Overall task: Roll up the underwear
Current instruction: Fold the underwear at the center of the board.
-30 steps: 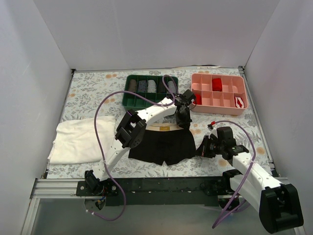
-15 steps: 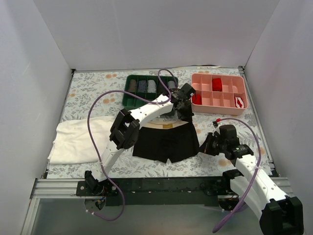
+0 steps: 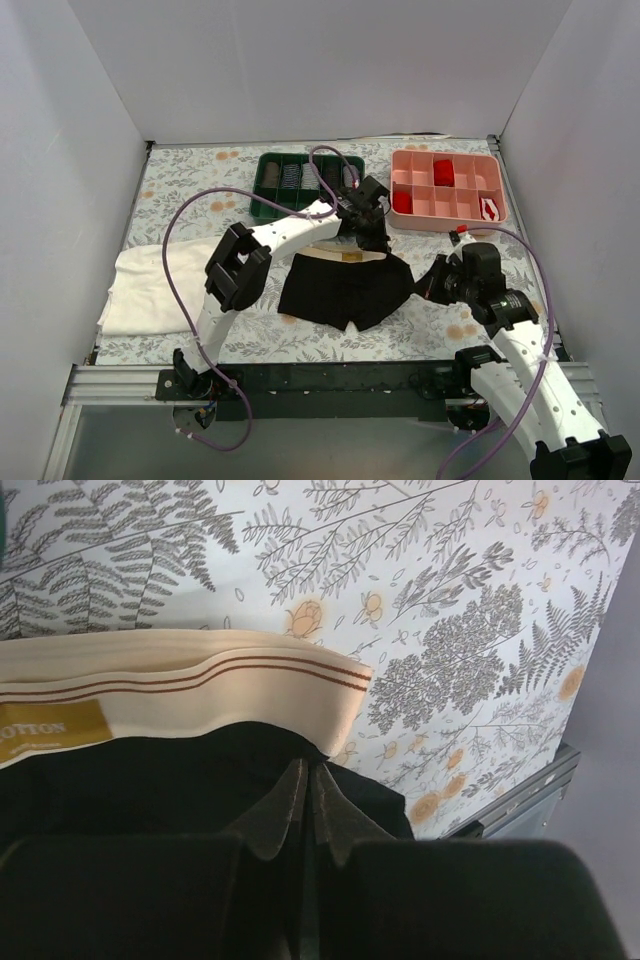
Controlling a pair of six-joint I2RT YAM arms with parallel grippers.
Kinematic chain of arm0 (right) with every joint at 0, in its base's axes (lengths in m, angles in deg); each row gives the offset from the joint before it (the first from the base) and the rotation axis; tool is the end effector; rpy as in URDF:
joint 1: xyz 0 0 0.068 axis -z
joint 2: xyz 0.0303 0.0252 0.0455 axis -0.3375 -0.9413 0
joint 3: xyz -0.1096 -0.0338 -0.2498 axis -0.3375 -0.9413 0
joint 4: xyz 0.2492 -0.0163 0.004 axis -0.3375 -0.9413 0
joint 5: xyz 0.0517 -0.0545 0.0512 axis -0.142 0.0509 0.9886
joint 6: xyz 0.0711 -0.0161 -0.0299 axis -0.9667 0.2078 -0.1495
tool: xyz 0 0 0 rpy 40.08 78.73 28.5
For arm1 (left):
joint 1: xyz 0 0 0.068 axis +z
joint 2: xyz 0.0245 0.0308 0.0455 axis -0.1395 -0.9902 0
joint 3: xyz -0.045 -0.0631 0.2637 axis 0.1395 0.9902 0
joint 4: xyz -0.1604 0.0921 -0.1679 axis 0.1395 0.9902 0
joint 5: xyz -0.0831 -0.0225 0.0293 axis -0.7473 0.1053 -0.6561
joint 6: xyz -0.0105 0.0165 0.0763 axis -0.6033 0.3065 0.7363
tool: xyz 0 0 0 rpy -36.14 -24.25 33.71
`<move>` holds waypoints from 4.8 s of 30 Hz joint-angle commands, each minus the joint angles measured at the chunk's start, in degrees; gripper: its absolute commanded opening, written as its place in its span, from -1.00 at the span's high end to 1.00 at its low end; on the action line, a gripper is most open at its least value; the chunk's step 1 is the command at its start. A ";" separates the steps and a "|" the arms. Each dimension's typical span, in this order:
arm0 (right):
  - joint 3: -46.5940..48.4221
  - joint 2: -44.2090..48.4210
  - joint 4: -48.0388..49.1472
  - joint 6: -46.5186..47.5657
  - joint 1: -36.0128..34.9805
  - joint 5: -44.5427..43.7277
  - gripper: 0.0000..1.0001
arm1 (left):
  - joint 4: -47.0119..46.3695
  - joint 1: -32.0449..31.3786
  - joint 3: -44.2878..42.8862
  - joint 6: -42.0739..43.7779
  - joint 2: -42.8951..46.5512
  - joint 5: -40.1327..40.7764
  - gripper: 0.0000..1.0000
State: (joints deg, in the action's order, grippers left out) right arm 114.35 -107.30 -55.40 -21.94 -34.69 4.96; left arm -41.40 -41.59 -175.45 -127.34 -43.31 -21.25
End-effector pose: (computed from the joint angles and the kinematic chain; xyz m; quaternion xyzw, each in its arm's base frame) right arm 0.1453 0.0540 0.2195 0.0750 0.8978 0.2537 0.3521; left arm 0.3128 -0.3830 0.1992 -0.2990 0.9043 -0.3022 0.0381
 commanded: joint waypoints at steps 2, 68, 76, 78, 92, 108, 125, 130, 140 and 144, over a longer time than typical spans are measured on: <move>4.68 -3.04 -0.89 2.53 0.11 7.30 0.97 | -4.80 0.82 4.01 1.08 8.18 1.02 1.00; 35.53 -57.09 20.99 -12.41 -46.47 -7.11 0.97 | -11.39 25.08 48.83 13.03 41.23 2.78 0.99; 39.74 -62.89 22.57 -10.92 -46.47 -7.64 0.97 | -13.68 26.75 48.66 14.09 35.78 -0.30 0.94; 40.45 -64.30 23.19 -10.65 -46.47 -8.16 0.97 | -13.85 27.02 48.40 14.44 35.08 0.05 0.94; 42.30 -70.54 24.60 -9.95 -46.56 -4.91 0.97 | -13.50 29.39 49.98 14.61 32.09 2.07 0.85; 44.05 -73.71 28.65 -5.82 -46.47 2.47 0.97 | -11.84 29.83 48.66 15.76 30.68 1.11 0.21; 38.08 -63.96 35.14 -4.06 -45.86 4.22 0.00 | -6.21 30.53 47.61 13.91 37.97 3.74 -0.61; 34.83 -55.19 31.73 -3.80 -44.72 1.43 -0.06 | -3.66 30.53 46.55 13.65 40.52 4.10 -0.64; 20.33 -43.39 26.17 -4.42 -33.56 -2.73 0.67 | -5.50 30.62 53.05 11.81 48.96 -4.07 -0.37; 19.79 -44.96 26.79 -2.40 -33.20 0.88 0.97 | -7.70 30.53 54.90 11.01 46.69 -6.88 0.00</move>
State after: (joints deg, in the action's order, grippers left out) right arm 133.82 -151.82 -29.54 -26.70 -67.41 1.95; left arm -47.06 -11.21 -122.16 -115.41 4.66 -23.78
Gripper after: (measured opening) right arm 0.030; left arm 0.561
